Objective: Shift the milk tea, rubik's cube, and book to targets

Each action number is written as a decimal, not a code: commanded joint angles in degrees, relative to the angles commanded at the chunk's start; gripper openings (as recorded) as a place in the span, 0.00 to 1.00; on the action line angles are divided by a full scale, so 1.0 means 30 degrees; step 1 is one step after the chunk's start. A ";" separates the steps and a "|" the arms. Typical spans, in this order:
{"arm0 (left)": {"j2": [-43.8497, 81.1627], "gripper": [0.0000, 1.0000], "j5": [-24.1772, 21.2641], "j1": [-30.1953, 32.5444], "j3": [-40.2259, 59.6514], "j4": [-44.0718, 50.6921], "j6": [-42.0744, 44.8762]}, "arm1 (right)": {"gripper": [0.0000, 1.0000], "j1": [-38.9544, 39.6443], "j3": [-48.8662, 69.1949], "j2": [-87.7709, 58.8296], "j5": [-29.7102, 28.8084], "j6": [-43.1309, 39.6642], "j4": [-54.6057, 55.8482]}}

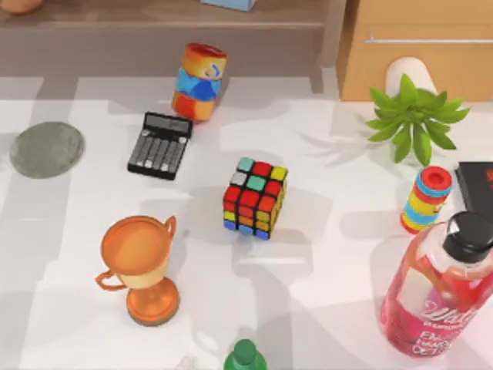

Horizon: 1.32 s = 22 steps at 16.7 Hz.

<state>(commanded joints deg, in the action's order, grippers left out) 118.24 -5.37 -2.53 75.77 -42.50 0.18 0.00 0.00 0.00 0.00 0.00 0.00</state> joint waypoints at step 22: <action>-0.5477 0.00 -0.0287 -0.0429 -0.6814 -0.1359 0.0061 | 1.00 0.0000 0.0000 0.0000 0.0000 0.0000 0.0000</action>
<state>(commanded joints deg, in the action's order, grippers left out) 101.80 -6.23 -3.82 55.33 -46.58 0.37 0.00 0.00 0.00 0.00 0.00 0.00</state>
